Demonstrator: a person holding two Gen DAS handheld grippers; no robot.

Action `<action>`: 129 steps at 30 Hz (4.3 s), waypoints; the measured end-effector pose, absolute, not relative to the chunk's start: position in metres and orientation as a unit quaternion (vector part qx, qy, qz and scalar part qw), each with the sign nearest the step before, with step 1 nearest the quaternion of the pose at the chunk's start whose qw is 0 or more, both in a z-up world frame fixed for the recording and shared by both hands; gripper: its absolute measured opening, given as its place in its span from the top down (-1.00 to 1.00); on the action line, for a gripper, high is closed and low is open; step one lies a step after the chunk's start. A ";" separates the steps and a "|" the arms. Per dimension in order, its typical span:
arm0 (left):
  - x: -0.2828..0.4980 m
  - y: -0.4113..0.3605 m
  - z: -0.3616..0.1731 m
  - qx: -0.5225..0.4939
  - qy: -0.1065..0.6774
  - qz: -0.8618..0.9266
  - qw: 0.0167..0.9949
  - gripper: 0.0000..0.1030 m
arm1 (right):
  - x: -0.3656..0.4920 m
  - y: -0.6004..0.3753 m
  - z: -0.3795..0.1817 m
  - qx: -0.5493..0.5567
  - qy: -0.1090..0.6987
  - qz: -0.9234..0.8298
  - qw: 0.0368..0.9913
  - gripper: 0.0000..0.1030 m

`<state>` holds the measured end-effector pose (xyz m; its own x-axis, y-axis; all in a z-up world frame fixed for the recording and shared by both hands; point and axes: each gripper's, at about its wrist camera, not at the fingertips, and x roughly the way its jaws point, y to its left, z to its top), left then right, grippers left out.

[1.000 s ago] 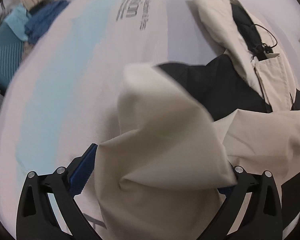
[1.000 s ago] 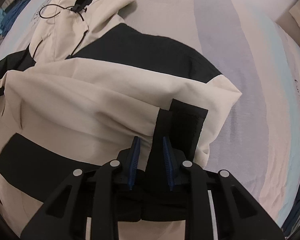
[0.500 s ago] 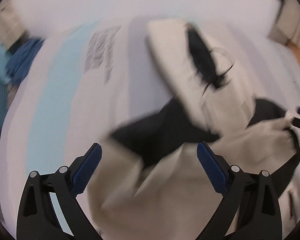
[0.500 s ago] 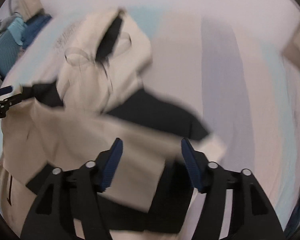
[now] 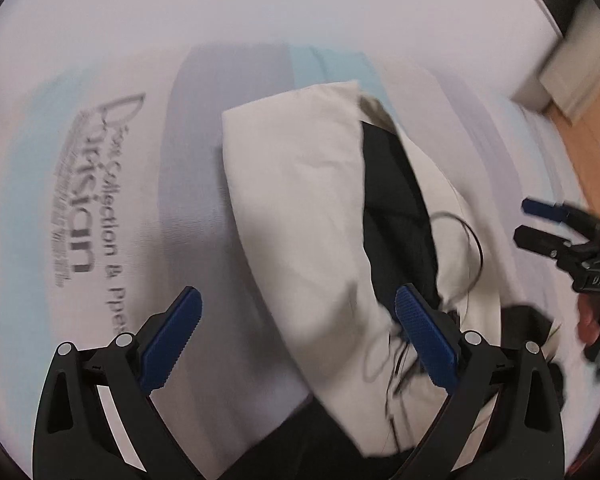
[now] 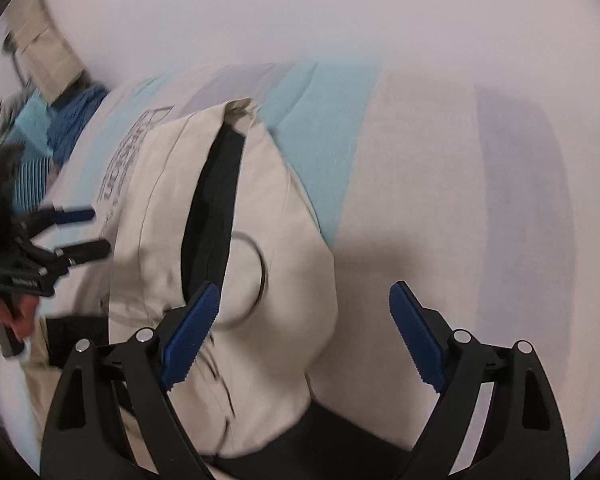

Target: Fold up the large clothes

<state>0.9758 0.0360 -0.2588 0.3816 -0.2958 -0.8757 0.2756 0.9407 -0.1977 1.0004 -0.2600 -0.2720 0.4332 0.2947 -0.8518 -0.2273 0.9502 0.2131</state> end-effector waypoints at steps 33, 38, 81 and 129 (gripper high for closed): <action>1.011 0.034 -0.291 -0.089 0.531 -0.119 0.834 0.24 | 1.043 -0.272 -0.306 0.122 0.552 0.136 0.814 0.29; 1.005 0.026 -0.276 -0.089 0.513 -0.121 0.845 0.71 | 1.040 -0.273 -0.300 0.115 0.547 0.135 0.818 0.59; 0.938 0.068 -0.260 -0.076 0.500 -0.116 0.855 0.98 | 1.040 -0.279 -0.318 0.115 0.574 0.109 0.803 0.37; 0.655 0.051 -0.203 0.010 0.419 -0.129 0.899 0.98 | 0.745 -0.335 -0.237 0.128 0.495 0.135 0.849 0.98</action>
